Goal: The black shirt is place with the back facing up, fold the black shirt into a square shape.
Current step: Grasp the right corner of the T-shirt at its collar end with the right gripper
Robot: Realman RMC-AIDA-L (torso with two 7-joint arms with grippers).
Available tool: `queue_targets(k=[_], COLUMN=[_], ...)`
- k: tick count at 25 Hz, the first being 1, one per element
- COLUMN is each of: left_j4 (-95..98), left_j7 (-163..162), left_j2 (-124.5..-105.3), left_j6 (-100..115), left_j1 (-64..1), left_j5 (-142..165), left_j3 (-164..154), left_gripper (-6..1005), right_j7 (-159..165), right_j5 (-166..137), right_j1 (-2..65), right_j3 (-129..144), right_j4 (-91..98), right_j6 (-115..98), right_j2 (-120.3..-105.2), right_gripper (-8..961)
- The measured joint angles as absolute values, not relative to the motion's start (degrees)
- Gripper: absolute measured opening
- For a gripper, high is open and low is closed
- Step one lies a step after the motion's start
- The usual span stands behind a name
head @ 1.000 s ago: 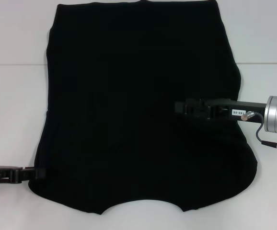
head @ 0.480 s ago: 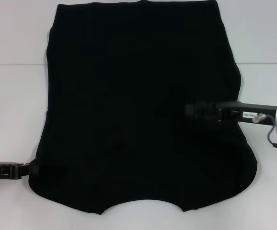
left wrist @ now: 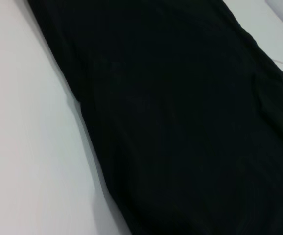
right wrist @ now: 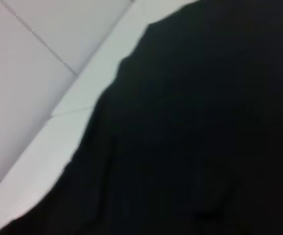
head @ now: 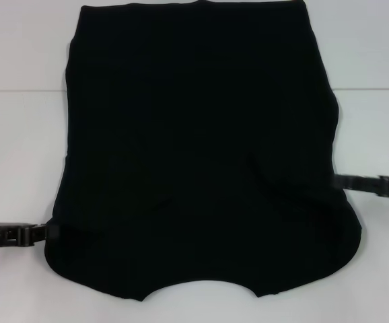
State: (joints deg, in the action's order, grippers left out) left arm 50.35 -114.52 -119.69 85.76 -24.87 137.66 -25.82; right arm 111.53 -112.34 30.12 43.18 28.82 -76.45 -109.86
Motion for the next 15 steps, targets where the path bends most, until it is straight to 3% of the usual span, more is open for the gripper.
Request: queue_targets(k=[7,15], left_j4=[50.3,50.2], left_j7=[-114.6,-114.6], left_j2=[-119.71,-119.57], left_j6=[85.9,86.1], left_j1=[-24.9,-25.2], left_j5=[137.5,137.5], left_j3=[-25.8,-25.8], left_gripper=[26,26], right_j7=[115.1,115.8], right_j5=[-117.6,-121.1], right_j1=[28.6,30.5], right_j3=[42.9,43.3], right_j4=[28.7,27.9], right_j6=[-76.7,-73.7], right_j2=[-108.71,-110.12], right_gripper=[529,507])
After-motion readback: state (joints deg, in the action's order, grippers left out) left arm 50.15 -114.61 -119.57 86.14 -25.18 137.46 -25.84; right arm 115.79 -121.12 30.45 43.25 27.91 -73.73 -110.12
